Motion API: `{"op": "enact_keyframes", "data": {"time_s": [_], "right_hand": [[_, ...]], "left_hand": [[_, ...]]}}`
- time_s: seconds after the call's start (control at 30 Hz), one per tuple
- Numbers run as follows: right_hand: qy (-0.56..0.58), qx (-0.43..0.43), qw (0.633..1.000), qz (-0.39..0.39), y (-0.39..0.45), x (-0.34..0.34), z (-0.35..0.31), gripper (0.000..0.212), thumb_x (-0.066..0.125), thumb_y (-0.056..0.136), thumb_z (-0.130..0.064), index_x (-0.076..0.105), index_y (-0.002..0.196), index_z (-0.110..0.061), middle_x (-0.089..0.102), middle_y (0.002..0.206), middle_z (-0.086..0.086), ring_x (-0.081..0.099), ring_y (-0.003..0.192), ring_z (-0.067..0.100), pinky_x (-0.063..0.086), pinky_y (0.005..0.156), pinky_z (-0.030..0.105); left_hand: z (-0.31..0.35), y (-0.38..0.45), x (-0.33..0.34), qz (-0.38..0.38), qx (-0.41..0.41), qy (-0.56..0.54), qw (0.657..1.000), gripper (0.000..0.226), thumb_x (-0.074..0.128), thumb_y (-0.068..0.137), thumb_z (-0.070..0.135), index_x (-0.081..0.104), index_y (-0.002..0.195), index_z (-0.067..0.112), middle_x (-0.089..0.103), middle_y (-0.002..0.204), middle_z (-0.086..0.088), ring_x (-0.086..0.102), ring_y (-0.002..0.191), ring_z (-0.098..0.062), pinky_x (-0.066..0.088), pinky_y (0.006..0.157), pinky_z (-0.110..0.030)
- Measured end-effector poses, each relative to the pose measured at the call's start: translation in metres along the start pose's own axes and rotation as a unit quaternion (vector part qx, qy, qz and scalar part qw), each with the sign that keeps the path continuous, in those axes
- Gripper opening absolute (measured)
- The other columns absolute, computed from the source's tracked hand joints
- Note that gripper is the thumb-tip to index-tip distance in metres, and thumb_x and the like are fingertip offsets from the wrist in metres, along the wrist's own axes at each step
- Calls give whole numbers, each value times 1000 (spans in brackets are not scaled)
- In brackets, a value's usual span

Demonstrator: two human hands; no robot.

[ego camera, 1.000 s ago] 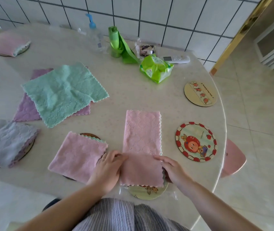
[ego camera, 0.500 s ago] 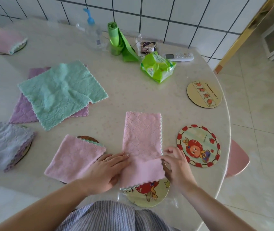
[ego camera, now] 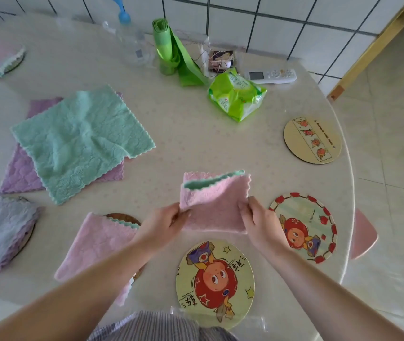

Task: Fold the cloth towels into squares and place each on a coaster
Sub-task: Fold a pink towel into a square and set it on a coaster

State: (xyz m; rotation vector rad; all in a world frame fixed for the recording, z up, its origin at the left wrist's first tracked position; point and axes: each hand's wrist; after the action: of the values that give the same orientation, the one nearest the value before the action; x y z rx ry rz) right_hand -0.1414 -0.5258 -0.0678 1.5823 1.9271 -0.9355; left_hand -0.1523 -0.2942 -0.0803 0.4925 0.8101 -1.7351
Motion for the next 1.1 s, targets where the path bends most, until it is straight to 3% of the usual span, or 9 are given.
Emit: {"op": "enact_keyframes", "data": {"time_s": [0.17,0.4,0.5,0.57,0.63,0.77,0.87,0.97,1.1], "right_hand": [[-28,45,998,-18,25,-1,0,27,35,99,-31,40,78,-15,40,51,-2,36,42,13,21,41,24],[-36,117,991,-43,44,5,3,32,39,97,-34,41,71,-15,49,59,2,45,50,17,27,43,27],[-11,149,988,-44,48,3,2,24,43,95,-38,51,94,-16,58,76,-3,56,65,18,35,47,26],[41,164,986,4,48,2,0,26,47,94,-36,49,114,-21,57,95,-7,59,82,16,42,58,26],[42,122,989,70,45,2,-2,37,52,91,-30,44,126,-22,51,120,-4,52,106,15,45,81,30],[-104,-77,991,30,40,11,-11,48,48,93,-20,36,139,-19,29,150,-1,21,140,16,19,114,39],[-189,-106,974,-62,37,25,-7,52,35,98,-31,21,147,-21,11,157,-1,2,145,15,3,117,47],[-256,-91,958,-86,36,30,6,59,19,95,-48,13,149,-24,2,158,1,-5,145,17,-5,115,50],[-295,-80,948,-89,35,22,19,64,13,91,-57,4,148,-30,-5,158,1,-8,145,17,-8,114,48]], "left_hand": [[-8,30,-2,-12,-56,-57,997,43,47,95,32,40,54,20,43,43,8,37,44,-7,30,49,-26],[-12,50,-1,-59,-129,-70,987,36,52,91,36,50,61,15,53,51,5,48,53,-18,40,57,-30],[-6,49,-3,18,-139,-92,986,26,54,89,38,50,75,17,55,63,1,49,58,-17,42,59,-35],[2,45,-4,114,-94,-48,988,25,52,89,38,50,79,16,54,72,2,49,61,-15,41,57,-29],[10,42,-5,155,42,20,987,26,44,88,38,56,90,15,59,89,2,56,77,-15,47,69,-28],[17,48,15,69,191,168,965,47,34,87,34,54,126,15,54,131,-2,43,127,-20,25,110,-40],[16,51,32,28,152,233,960,60,25,90,45,38,140,13,37,147,-4,21,141,-18,17,114,-52],[4,50,35,-34,83,291,953,79,3,82,60,5,148,18,-1,157,2,-14,141,-12,-8,113,-46],[-2,53,20,-60,59,329,940,78,6,85,62,-10,147,17,-13,156,-1,-17,142,-17,-9,115,-48]]}}
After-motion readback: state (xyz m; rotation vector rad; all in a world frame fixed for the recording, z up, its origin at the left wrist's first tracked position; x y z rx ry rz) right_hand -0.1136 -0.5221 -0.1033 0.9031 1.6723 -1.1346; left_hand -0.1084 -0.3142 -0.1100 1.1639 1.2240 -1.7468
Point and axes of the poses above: each hand's wrist, its own y-axis towards the middle knuckle, its own x-axis out of the palm, z = x × y
